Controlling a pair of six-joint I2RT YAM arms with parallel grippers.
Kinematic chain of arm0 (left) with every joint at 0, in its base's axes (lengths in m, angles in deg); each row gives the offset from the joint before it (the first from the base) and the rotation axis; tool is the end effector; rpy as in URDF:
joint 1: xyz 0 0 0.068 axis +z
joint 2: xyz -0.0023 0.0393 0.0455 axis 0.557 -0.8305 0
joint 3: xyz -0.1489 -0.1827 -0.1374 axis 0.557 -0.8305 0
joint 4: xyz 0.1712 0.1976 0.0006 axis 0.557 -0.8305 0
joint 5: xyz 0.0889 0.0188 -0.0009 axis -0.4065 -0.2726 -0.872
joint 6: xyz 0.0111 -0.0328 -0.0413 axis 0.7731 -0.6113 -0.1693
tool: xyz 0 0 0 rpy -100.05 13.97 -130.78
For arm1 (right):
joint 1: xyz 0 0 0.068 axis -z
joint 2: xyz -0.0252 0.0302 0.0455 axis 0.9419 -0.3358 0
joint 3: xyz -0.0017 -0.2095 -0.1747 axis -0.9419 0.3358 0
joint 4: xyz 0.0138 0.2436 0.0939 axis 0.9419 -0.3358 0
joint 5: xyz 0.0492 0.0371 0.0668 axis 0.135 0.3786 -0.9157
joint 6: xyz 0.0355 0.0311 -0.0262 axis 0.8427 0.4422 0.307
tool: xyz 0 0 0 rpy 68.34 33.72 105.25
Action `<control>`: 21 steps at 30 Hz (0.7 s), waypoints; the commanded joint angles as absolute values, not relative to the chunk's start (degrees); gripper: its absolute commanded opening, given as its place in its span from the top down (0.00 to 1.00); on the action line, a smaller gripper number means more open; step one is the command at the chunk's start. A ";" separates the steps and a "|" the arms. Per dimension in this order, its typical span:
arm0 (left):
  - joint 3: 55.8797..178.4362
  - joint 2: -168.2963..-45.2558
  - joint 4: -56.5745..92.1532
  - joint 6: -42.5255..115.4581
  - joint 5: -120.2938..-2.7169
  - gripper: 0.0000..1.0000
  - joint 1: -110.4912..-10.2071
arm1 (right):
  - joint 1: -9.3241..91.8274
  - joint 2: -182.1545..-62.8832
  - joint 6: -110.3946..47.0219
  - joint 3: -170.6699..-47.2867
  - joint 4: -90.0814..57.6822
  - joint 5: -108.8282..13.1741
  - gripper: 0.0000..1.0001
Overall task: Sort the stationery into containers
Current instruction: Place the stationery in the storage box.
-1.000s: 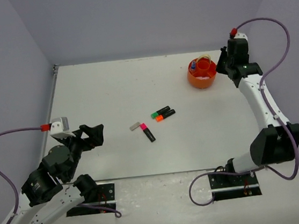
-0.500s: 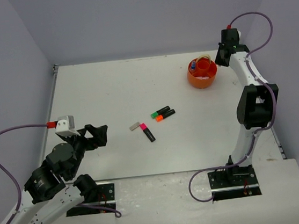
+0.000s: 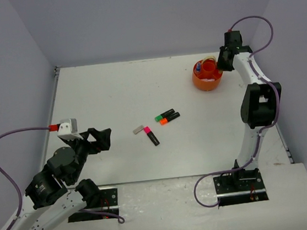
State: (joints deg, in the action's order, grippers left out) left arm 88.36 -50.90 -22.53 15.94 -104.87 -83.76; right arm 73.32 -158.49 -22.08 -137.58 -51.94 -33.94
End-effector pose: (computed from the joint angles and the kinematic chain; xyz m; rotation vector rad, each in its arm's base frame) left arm 0.0613 -0.0411 0.3301 -0.1534 1.7933 -0.4729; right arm 0.4629 -0.0276 0.2700 0.4557 2.3787 -0.0255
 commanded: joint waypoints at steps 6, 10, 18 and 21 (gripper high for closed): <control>88.23 -51.26 -20.17 17.90 -104.04 0.00 -83.60 | 73.16 -157.39 -22.33 -140.98 -53.05 -36.17 0.61; 88.24 -51.24 -20.26 17.91 -104.30 0.00 -83.52 | 71.47 -151.90 -21.96 -139.44 -53.55 -38.10 0.62; 88.32 -51.63 -20.26 17.72 -104.57 0.00 -82.23 | 42.88 -135.58 -29.32 -125.85 -43.16 -38.82 0.38; 88.35 -51.70 -20.35 17.72 -104.43 0.00 -81.31 | 34.16 -137.46 -32.25 -121.19 -38.53 -43.60 0.38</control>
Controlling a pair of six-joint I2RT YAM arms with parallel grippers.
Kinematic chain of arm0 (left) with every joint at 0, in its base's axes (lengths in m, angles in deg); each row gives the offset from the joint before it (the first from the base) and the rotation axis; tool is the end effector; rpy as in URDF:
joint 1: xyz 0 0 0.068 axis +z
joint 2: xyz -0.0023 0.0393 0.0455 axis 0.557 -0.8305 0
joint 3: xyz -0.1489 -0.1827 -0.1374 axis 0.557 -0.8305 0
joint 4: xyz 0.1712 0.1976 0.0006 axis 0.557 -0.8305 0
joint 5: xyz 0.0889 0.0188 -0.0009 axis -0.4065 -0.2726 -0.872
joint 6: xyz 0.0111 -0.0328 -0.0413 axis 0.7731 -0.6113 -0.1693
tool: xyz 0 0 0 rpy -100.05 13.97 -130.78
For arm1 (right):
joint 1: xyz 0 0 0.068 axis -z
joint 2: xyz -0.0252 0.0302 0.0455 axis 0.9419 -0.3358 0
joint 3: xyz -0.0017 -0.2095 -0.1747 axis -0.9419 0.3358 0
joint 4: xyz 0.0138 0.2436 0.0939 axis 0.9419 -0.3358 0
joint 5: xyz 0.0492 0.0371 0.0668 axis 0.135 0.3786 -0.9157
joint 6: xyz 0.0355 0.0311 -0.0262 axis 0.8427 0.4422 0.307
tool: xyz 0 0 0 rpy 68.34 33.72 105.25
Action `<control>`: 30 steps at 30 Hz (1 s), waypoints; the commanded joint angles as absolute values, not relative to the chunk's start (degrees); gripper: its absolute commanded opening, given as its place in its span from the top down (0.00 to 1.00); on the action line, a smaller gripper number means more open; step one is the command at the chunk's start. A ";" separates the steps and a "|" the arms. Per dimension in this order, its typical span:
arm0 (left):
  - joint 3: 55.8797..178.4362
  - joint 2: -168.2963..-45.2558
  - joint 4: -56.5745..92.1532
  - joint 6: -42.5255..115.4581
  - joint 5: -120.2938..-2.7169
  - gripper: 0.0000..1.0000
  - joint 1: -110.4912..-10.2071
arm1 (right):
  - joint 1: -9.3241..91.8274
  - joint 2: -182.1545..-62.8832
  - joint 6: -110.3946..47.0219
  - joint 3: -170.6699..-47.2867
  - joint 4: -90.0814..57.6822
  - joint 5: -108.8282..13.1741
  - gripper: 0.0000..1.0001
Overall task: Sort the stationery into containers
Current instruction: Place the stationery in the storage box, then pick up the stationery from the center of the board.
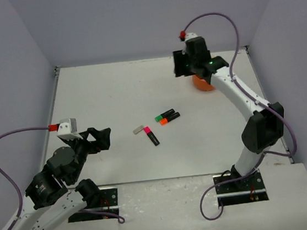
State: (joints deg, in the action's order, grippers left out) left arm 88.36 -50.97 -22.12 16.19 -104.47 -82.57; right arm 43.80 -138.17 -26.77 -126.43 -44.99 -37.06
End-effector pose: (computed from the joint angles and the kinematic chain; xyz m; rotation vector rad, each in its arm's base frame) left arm 0.0624 -0.0404 0.3307 -0.1652 1.7875 -0.4648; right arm 0.3506 0.1733 0.3602 -0.2478 2.1504 0.3295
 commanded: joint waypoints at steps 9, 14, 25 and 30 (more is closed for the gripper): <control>87.97 -48.06 -20.08 17.37 -105.10 0.00 -80.07 | 22.83 -158.18 -53.15 -134.17 -46.45 -48.67 0.40; 87.97 -48.55 -20.09 17.46 -104.90 0.00 -80.01 | 21.65 -167.60 -59.90 -143.42 -56.47 -46.82 0.28; 88.01 -49.79 -20.09 17.59 -104.40 0.00 -79.86 | 20.32 -173.10 -62.63 -142.77 -61.05 -49.16 0.34; 88.06 -49.91 -20.20 17.55 -104.48 0.00 -79.84 | 20.05 -173.45 -62.56 -142.78 -62.74 -51.71 0.39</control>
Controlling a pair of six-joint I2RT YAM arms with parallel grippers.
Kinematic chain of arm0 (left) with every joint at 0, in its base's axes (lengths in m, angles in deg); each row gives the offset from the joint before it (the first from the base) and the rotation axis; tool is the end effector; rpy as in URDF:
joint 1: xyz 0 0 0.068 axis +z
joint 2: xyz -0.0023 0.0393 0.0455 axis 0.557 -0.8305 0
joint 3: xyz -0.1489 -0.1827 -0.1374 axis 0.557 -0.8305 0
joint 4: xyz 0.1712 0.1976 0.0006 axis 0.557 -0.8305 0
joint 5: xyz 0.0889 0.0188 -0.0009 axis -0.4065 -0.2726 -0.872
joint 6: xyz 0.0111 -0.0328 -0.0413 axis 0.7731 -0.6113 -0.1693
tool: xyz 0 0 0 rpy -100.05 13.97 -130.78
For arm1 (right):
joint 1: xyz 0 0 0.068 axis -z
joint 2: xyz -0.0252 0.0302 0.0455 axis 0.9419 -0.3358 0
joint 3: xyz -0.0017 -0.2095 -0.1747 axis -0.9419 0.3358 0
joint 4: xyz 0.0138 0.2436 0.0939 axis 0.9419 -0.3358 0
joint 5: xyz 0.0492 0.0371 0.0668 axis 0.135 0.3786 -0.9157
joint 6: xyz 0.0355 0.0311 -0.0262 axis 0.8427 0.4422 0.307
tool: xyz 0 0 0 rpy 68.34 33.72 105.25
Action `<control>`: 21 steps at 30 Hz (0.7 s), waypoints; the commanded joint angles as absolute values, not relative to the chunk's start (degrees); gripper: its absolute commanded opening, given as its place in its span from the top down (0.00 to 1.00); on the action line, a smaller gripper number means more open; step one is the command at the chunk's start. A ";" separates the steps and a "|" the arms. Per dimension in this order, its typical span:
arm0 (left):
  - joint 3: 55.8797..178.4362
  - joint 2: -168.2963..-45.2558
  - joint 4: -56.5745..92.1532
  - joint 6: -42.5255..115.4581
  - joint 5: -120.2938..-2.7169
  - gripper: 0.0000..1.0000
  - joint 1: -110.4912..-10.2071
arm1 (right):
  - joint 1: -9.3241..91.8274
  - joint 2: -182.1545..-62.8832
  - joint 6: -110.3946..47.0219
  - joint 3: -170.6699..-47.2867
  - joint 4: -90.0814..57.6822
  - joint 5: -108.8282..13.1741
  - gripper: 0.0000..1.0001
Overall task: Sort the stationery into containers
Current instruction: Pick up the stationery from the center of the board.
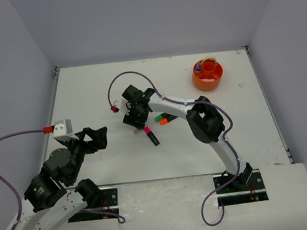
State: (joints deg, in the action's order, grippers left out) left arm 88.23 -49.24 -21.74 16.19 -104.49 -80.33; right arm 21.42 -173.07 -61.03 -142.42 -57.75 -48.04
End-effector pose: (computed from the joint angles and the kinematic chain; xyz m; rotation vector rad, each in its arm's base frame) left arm 0.0597 -0.0335 0.3322 -0.2116 1.7530 -0.4597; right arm 0.3189 0.3737 0.1734 -1.6258 2.1871 0.3218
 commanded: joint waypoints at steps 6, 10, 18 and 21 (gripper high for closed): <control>88.06 -50.13 -20.17 17.58 -104.41 0.00 -79.90 | 19.10 -172.45 -62.02 -139.80 -63.54 -52.93 0.42; 87.98 -50.27 -20.09 17.64 -104.39 0.00 -79.82 | 19.05 -172.28 -61.88 -139.06 -62.71 -52.68 0.48; 87.97 -50.09 -20.09 17.64 -104.31 0.00 -79.73 | 18.96 -172.47 -61.52 -138.01 -56.65 -48.91 0.52; 87.98 -50.34 -20.09 17.71 -104.22 0.00 -79.72 | 18.97 -173.55 -62.00 -140.31 -57.92 -48.90 0.41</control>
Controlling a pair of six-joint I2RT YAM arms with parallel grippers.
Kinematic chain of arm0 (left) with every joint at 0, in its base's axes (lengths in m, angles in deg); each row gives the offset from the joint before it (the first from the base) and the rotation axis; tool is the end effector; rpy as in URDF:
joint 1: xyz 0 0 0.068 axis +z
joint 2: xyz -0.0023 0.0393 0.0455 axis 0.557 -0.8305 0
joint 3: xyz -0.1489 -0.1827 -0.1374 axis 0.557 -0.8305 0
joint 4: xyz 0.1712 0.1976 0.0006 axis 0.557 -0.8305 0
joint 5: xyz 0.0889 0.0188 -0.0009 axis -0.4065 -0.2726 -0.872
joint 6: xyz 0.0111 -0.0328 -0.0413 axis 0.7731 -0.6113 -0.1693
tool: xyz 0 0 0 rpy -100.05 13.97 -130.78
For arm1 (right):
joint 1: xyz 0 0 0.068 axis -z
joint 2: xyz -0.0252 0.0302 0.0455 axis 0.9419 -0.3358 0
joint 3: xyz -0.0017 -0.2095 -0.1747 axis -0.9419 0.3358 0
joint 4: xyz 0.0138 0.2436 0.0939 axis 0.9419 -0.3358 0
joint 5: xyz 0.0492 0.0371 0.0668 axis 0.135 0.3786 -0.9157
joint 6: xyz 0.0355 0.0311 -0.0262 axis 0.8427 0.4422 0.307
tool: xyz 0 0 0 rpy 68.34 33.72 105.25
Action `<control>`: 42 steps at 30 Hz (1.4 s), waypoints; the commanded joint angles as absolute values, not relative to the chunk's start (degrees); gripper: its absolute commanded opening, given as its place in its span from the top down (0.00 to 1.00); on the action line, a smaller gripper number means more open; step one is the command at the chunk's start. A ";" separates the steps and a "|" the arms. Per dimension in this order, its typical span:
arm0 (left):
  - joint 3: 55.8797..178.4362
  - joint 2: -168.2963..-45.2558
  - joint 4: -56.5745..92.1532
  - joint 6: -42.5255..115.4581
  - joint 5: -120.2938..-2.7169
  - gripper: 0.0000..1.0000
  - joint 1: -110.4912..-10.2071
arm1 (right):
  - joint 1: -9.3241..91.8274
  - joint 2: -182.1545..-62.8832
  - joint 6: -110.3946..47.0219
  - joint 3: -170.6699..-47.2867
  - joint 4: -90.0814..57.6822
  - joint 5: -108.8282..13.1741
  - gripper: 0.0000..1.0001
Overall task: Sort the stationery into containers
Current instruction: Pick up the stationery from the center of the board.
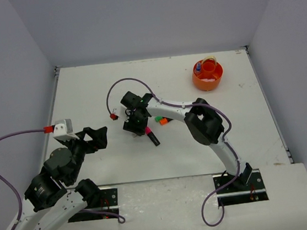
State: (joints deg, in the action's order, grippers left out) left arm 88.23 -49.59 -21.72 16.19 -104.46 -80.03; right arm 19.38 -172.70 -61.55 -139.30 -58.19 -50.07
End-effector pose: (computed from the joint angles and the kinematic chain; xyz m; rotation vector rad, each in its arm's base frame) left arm 0.0608 -0.0341 0.3319 -0.2139 1.7569 -0.4525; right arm 0.2987 0.3786 0.1604 -1.7151 2.1959 0.3651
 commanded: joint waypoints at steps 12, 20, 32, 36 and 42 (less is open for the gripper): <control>87.99 -50.44 -19.91 17.93 -103.75 0.00 -79.67 | 17.76 -175.74 -66.39 -143.41 -60.34 -52.64 0.43; 87.95 -50.46 -19.73 18.08 -103.43 0.00 -79.71 | 17.56 -176.79 -66.13 -143.47 -60.87 -52.17 0.71; 87.79 -50.23 -19.56 18.16 -103.43 0.00 -79.64 | 18.17 -165.32 -56.82 -138.01 -49.59 -53.46 1.00; 87.88 -50.09 -19.65 18.16 -103.35 0.00 -79.63 | 21.64 -156.10 -47.56 -133.76 -42.19 -52.88 1.00; 87.79 -49.39 -19.56 18.17 -103.25 0.00 -79.64 | 38.24 -136.51 -18.41 -116.84 -31.43 -42.40 1.00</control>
State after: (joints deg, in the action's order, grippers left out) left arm 88.21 -49.83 -21.68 16.23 -103.61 -79.98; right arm 25.70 -151.67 -41.17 -125.74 -41.98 -50.65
